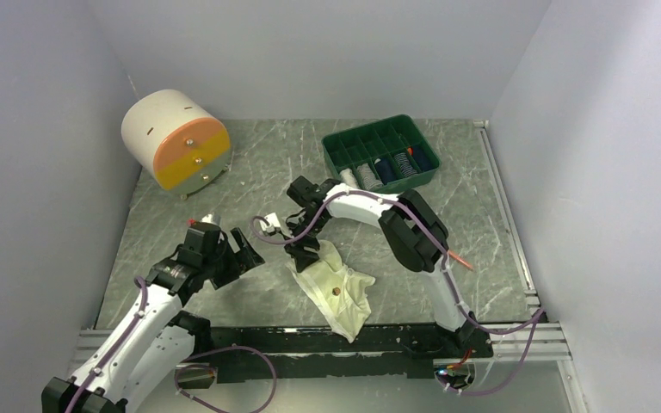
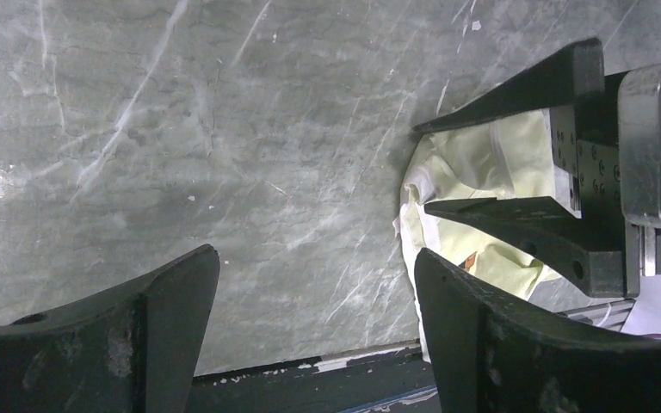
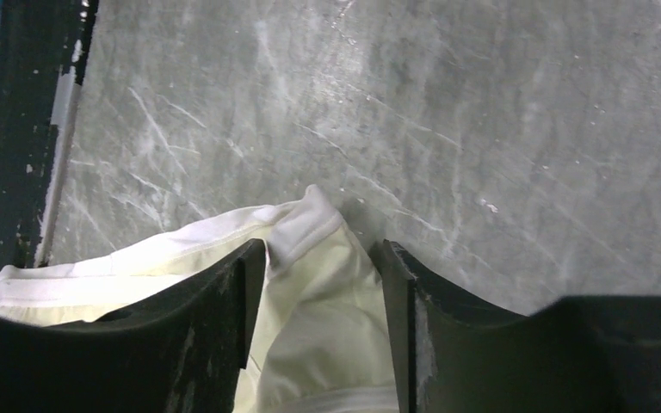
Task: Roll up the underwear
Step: Flatten out the underwear at the center of the board.
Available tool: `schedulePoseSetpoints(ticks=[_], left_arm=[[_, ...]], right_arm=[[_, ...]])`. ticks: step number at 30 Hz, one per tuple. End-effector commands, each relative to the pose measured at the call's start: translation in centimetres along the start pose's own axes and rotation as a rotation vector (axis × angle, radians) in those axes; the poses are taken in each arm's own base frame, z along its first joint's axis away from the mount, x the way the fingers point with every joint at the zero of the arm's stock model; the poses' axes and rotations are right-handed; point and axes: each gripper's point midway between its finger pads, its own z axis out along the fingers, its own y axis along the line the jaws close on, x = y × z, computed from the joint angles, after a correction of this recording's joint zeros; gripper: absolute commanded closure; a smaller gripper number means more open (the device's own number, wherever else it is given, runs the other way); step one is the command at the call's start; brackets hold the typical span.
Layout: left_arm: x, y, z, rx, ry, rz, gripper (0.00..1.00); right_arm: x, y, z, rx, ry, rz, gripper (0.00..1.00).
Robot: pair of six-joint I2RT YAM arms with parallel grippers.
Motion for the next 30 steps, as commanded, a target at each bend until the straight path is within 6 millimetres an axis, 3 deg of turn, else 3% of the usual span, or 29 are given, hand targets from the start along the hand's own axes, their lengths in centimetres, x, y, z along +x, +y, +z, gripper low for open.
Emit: schedulePoseSetpoints(ticks=[1, 4, 7, 8, 11, 15, 17, 20, 25, 30], left_arm=[[-1.2, -1.2, -0.4, 0.028, -0.037, 0.002, 0.12], [-1.4, -1.2, -0.5, 0.026, -0.043, 0.006, 0.12], [-1.5, -1.2, -0.6, 0.023, -0.045, 0.011, 0.12], [-1.5, -1.2, -0.7, 0.022, -0.045, 0.012, 0.12], [-1.6, -1.3, -0.9, 0.026, -0.051, 0.017, 0.12], [-1.7, -1.9, -1.1, 0.057, -0.055, 0.03, 0.11], [-1.6, -2.5, -1.1, 0.091, -0.048, 0.049, 0.1], [-1.3, -3.7, -0.7, 0.154, -0.017, 0.089, 0.08], [0.3, -5.4, 0.6, 0.283, 0.081, 0.164, 0.07], [2.1, -4.9, 2.3, 0.303, 0.173, 0.181, 0.07]], right_arm=[[-1.1, 1.2, 0.5, -0.073, -0.061, -0.025, 0.47], [-1.8, 1.7, 0.5, -0.097, -0.095, -0.031, 0.62], [-3.0, 2.2, -0.2, -0.12, -0.129, -0.048, 0.95], [-3.4, 1.9, -0.4, -0.1, -0.134, -0.035, 1.0], [-4.8, 0.3, -2.1, 0.032, -0.172, 0.025, 1.0], [-7.1, -3.3, -8.4, 0.398, -0.35, 0.214, 1.0], [-6.8, -5.1, -12.4, 0.57, -0.466, 0.344, 1.0], [-5.0, -5.9, -17.2, 0.793, -0.574, 0.497, 1.0], [-2.0, -3.7, -19.8, 0.948, -0.618, 0.682, 1.0], [1.2, -2.0, -21.4, 1.08, -0.634, 0.83, 0.99]])
